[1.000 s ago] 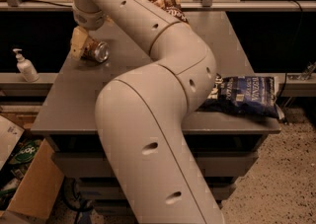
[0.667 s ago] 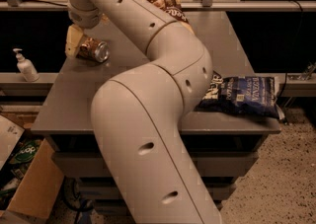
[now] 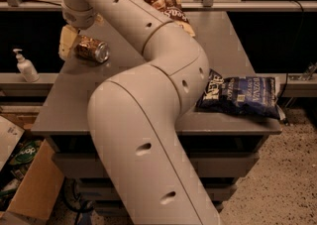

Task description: Place orange can upright

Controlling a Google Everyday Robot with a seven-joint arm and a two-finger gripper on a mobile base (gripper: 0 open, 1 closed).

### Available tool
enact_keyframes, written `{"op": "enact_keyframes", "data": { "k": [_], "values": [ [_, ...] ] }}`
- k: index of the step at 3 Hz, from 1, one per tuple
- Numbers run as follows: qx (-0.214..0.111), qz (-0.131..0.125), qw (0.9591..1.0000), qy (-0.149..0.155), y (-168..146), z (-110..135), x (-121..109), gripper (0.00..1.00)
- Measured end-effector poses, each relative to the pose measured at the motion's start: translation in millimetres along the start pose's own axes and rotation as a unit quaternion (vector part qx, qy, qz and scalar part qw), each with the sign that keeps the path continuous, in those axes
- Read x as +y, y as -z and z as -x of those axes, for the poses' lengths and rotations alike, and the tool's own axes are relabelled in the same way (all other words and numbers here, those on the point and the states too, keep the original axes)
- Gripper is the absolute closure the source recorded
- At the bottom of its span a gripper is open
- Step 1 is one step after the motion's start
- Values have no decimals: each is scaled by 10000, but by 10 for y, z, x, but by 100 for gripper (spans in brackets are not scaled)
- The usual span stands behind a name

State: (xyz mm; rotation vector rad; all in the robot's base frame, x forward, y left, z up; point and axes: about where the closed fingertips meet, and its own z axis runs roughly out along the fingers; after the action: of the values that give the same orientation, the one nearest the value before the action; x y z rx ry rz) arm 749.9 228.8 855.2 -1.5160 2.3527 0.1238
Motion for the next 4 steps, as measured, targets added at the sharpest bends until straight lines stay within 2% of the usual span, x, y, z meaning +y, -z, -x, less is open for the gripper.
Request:
{"op": "enact_keyframes", "data": {
  "k": [1,3,4],
  "values": [
    [30,102,9999,25,-64,-6,73,18],
    [34,164,9999,4,-107,-76,115,63],
    [-297,90,9995,-104,114,-98,38,87]
  ]
}}
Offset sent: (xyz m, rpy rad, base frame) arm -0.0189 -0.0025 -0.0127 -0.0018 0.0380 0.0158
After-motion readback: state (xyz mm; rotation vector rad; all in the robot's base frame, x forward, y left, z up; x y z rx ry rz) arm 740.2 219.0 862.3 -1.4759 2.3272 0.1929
